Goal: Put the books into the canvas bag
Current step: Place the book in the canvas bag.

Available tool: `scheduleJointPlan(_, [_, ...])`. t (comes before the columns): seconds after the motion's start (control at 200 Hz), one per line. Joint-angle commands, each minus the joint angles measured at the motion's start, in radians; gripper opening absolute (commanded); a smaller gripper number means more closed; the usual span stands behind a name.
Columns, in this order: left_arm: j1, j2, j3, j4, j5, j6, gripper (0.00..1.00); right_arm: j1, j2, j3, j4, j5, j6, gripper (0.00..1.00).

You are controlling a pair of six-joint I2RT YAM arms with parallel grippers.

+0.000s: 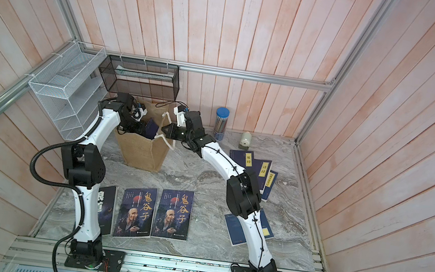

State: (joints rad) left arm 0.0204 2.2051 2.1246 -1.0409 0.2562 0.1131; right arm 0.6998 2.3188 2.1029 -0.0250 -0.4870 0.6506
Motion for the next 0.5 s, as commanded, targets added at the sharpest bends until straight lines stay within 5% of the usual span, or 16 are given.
scheduleJointPlan(0.0, [0.004,0.010,-0.012,0.036,-0.056,-0.009,0.20,0.006,-0.036,-0.016,0.002,0.009,-0.008,0.00])
scheduleJointPlan(0.145, [0.005,-0.017,-0.011,0.040,-0.063,-0.018,0.34,0.009,-0.044,-0.018,-0.001,0.012,-0.006,0.00])
scheduleJointPlan(0.495, [0.003,-0.176,-0.009,0.038,-0.044,-0.048,0.41,0.017,-0.089,-0.018,-0.073,0.042,-0.023,0.10])
